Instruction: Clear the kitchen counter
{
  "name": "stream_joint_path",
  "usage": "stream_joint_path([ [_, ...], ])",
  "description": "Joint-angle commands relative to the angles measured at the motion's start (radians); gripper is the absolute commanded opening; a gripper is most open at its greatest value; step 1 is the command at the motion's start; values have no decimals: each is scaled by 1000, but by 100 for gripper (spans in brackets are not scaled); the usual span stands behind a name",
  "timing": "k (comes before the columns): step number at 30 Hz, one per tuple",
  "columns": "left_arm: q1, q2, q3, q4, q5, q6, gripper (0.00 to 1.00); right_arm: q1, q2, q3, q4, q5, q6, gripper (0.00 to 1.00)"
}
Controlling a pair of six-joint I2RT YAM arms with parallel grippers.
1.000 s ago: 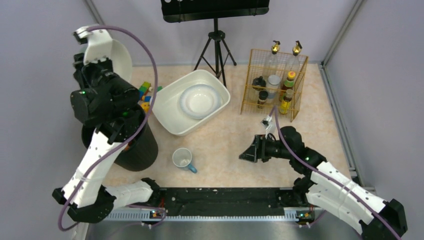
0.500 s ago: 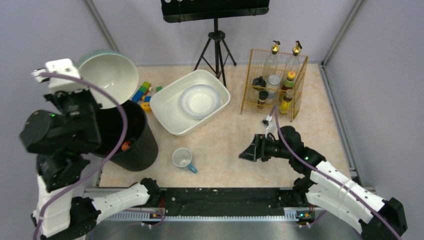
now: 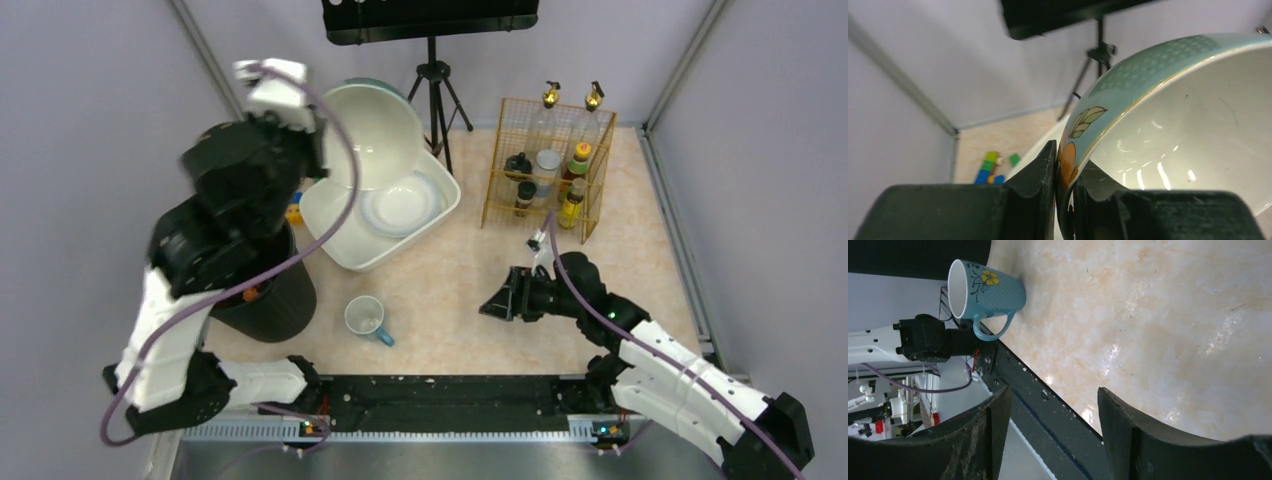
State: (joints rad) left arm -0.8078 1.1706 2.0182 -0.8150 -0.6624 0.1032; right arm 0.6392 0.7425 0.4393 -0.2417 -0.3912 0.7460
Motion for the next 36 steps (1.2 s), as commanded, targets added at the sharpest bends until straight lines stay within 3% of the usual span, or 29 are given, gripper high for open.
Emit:
stream_joint_path([
  [1, 72, 112, 16, 76, 294, -230, 0, 5, -2, 38, -6, 26, 17, 63],
  [5, 254, 193, -28, 97, 520, -381, 0, 7, -5, 39, -15, 28, 19, 63],
  [14, 474, 471, -17, 76, 645, -597, 0, 11, -3, 36, -16, 30, 25, 63],
  [23, 519, 703, -20, 133, 766, -746, 0, 17, -13, 28, -22, 27, 28, 63],
  [36, 518, 891, -111, 144, 645, -828, 0, 19, -46, 2, -35, 31, 35, 63],
])
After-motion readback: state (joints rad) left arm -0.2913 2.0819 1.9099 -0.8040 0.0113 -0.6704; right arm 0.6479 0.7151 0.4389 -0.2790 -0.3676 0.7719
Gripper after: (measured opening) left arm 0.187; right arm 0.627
